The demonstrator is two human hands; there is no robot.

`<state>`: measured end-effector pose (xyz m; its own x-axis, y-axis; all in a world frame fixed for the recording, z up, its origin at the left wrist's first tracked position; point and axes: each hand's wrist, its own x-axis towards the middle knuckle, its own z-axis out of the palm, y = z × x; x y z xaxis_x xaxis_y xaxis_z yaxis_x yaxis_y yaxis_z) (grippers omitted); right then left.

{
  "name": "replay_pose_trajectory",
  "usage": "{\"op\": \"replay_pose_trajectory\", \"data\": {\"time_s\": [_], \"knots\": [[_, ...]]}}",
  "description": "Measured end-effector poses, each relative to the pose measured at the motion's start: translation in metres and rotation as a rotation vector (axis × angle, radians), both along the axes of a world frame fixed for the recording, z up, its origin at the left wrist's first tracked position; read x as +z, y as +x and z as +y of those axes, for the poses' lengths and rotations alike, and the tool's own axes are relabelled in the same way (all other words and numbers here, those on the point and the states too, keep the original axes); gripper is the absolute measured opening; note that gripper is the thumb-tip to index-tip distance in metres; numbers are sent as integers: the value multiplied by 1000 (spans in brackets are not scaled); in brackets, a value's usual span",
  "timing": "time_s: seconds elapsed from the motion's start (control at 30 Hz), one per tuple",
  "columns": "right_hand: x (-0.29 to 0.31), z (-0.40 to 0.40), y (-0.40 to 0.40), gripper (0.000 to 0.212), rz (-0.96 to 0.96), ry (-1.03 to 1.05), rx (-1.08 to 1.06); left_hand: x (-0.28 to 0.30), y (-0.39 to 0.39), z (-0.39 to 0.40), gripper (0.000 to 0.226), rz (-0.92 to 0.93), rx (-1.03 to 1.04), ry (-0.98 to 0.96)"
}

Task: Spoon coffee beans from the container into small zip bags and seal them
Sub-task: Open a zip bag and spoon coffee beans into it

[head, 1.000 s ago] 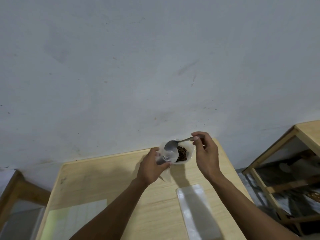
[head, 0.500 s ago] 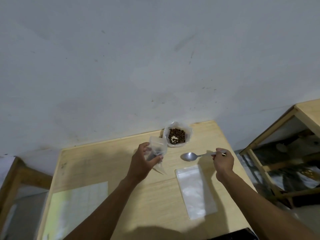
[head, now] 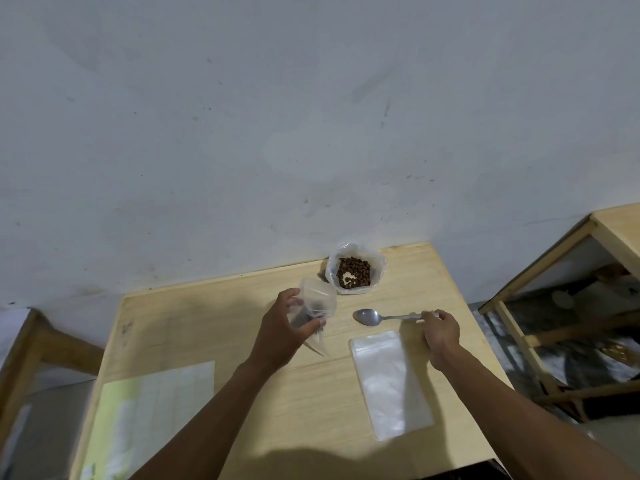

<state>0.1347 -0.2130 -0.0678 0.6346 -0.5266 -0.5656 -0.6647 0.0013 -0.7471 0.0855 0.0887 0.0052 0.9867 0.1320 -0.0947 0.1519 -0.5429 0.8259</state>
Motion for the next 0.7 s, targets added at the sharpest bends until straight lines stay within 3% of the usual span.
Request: {"op": "replay_pose_trajectory", "data": {"time_s": [0.07, 0.13, 0.2, 0.27, 0.33, 0.43, 0.5, 0.57, 0.7], "knots": [[9, 1, 1, 55, 121, -81, 15, 3, 2, -2, 77, -14, -3, -2], [26, 9, 1, 59, 175, -212, 55, 7, 4, -4, 78, -29, 1, -11], [50, 25, 0, 51, -16, -193, 142, 10, 7, -8, 78, -44, 15, -19], [81, 48, -3, 36, -242, 25, 336, 13, 10, -12, 78, -56, 36, -16], [115, 72, -7, 24, -325, 143, 604, 16, 15, -17, 79, -62, 63, -5], [142, 100, -6, 26, -395, 110, 906, 24, 22, -24, 82, -89, 79, 20], [146, 111, -3, 30, -456, 31, 885, 29, 26, -25, 84, -83, 59, -5], [149, 113, 2, 21, -507, 2, 790, 34, 27, -21, 82, -59, 18, -76], [154, 107, 15, 13, -544, 67, 680, 44, 28, -5, 49, -135, 0, -129]]}}
